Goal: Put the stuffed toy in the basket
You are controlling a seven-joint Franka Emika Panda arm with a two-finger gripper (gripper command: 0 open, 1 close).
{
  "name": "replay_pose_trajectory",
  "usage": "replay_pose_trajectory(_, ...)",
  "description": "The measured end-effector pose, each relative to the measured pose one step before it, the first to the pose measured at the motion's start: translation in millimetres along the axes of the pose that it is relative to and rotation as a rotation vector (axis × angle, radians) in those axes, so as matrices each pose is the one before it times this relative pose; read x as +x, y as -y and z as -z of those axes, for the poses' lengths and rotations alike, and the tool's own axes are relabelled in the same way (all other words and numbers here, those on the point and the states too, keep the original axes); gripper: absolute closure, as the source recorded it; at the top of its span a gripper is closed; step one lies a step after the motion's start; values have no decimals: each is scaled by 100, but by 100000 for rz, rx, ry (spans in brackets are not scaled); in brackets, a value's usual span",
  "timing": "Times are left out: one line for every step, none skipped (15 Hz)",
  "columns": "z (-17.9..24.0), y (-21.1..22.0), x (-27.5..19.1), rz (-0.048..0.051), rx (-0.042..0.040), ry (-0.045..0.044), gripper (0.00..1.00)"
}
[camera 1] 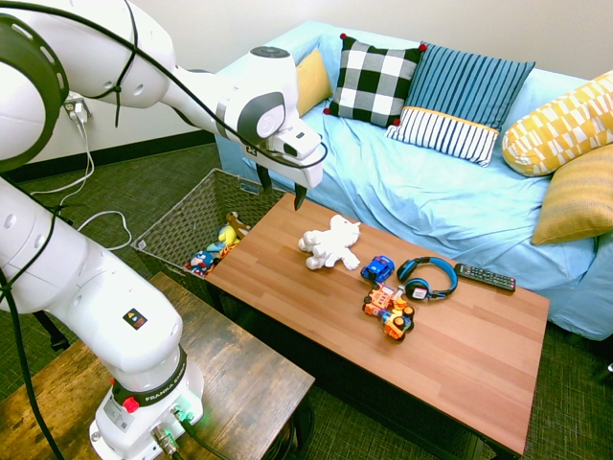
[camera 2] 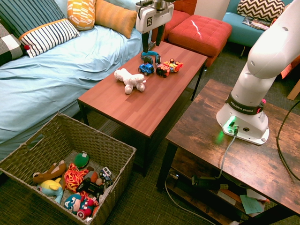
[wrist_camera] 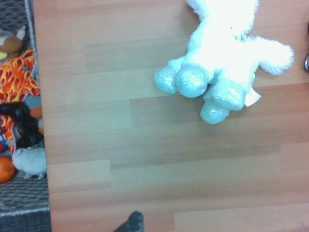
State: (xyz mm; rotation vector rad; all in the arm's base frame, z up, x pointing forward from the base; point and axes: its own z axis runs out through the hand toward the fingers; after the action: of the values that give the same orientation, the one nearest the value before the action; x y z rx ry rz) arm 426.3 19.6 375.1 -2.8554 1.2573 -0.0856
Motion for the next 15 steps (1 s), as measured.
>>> replay_pose_trajectory(-45, 54, 42, 9, -179, 183, 0)
replay_pose_trajectory(-186, 14, 99, -128, -234, 229, 0)
replay_pose_trajectory(-361, 193, 392, -364, 595, -412, 0)
replay_pose_trajectory(-591, 369, 468, -250, 564, -246, 0)
replay_pose_trajectory(-923, 558, 783, -311, 1207, -937, 0)
replay_pose_trajectory(-1320, 589, 1008, -649, 1160, -774, 0)
replay_pose_trajectory(-1525, 608, 1113, -831, 637, -92, 0)
replay_pose_trajectory(-1708, 610, 1321, -768, 518, -388, 0)
replay_pose_trajectory(-1834, 545, 1380, -888, 862, -1060, 0)
replay_pose_trajectory(-1988, 419, 1335, -1068, 679, -1054, 0)
replay_pose_trajectory(-2006, 400, 1335, -969, -174, -577, 0)
replay_pose_trajectory(-1663, 660, 1226, -683, -557, -316, 0)
replay_pose_trajectory(-1403, 748, 1047, -444, -780, -202, 0)
replay_pose_trajectory(-1407, 776, 843, -382, -766, -131, 0)
replay_pose_trajectory(-1340, 669, 566, -478, -650, 142, 0)
